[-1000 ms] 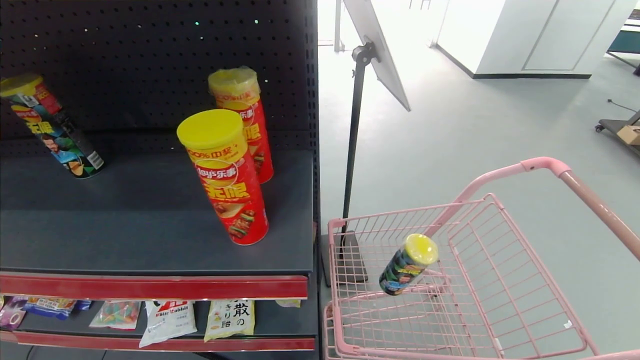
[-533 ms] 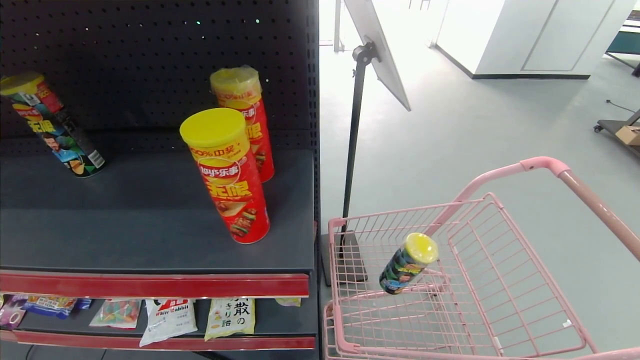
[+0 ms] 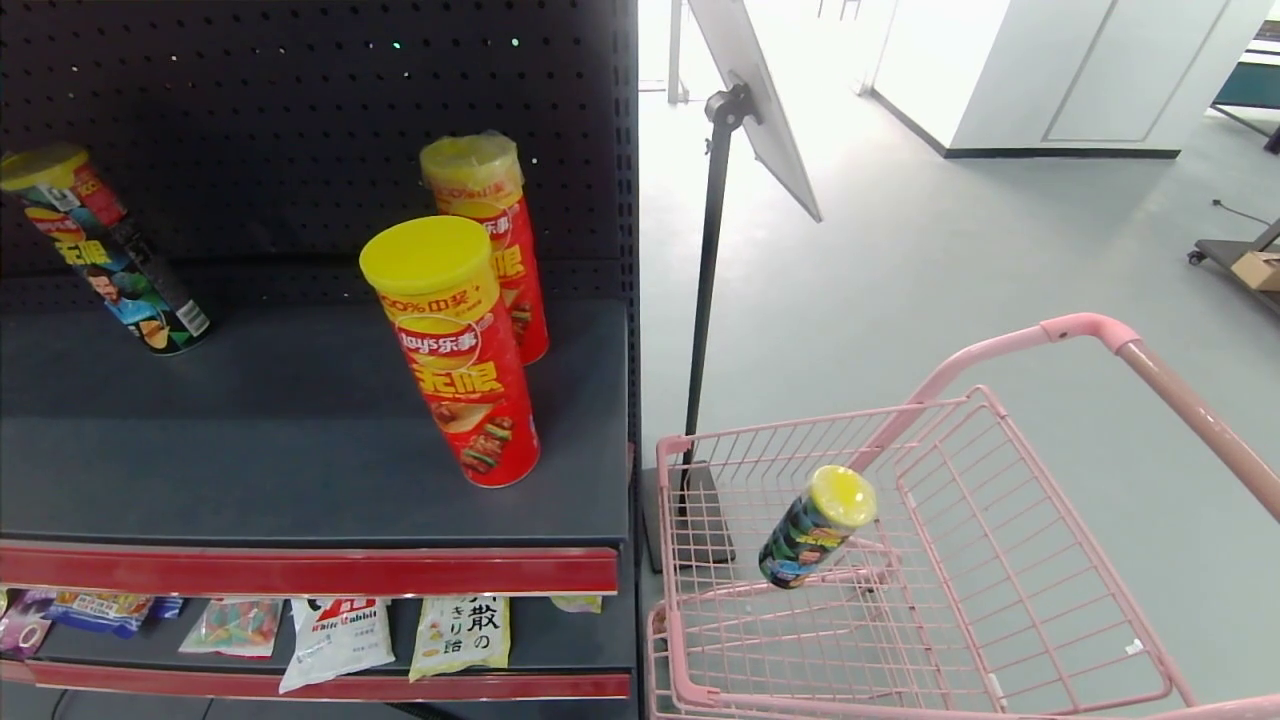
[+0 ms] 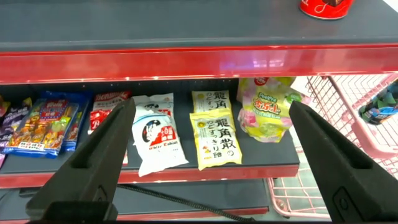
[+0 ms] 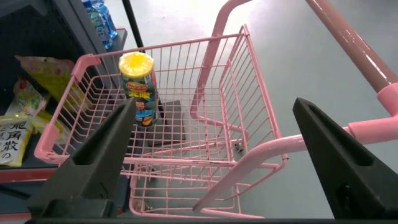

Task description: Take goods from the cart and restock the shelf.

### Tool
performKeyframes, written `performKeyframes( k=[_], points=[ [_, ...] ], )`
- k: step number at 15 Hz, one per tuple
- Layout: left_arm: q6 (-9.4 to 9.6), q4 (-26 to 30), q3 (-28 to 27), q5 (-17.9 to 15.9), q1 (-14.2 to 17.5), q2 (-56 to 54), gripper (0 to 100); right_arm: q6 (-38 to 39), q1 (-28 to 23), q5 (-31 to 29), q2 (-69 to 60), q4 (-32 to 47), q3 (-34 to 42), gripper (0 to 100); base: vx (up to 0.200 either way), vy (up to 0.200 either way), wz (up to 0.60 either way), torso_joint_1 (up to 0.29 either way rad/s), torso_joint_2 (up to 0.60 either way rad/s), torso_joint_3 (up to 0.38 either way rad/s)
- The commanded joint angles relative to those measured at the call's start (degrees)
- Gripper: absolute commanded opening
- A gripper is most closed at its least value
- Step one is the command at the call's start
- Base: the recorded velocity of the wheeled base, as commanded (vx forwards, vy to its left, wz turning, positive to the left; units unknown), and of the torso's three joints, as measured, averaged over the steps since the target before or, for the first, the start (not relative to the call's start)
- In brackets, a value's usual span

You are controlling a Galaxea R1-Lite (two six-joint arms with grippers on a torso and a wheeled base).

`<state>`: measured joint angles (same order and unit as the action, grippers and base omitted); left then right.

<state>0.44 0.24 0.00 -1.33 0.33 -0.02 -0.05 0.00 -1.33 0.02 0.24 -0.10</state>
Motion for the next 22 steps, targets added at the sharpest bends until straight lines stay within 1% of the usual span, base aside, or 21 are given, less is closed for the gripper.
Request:
performKeyframes(
  k=[1, 5, 7, 16, 22],
  points=[
    [0.0, 0.0, 0.0, 0.0, 0.0, 0.0, 100, 0.0, -0.1, 0.0, 0.0, 0.0, 0.0, 100, 0.0, 0.0, 0.0, 0.0, 0.0, 0.0],
    [0.0, 0.0, 0.0, 0.0, 0.0, 0.0, 100, 0.0, 0.0, 0.0, 0.1, 0.0, 0.1, 100, 0.0, 0.0, 0.0, 0.0, 0.0, 0.0],
    [0.0, 0.0, 0.0, 0.0, 0.0, 0.0, 100, 0.0, 0.0, 0.0, 0.1, 0.0, 0.0, 100, 0.0, 0.0, 0.0, -0.119, 0.25, 0.149],
    [0.0, 0.0, 0.0, 0.0, 0.0, 0.0, 100, 0.0, -0.1, 0.0, 0.1, 0.0, 0.0, 100, 0.0, 0.0, 0.0, -0.15, 0.37, 0.207],
    [0.0, 0.0, 0.0, 0.0, 0.0, 0.0, 100, 0.0, 0.0, 0.0, 0.1, 0.0, 0.1, 100, 0.0, 0.0, 0.0, -0.199, 0.51, 0.308]
  ],
)
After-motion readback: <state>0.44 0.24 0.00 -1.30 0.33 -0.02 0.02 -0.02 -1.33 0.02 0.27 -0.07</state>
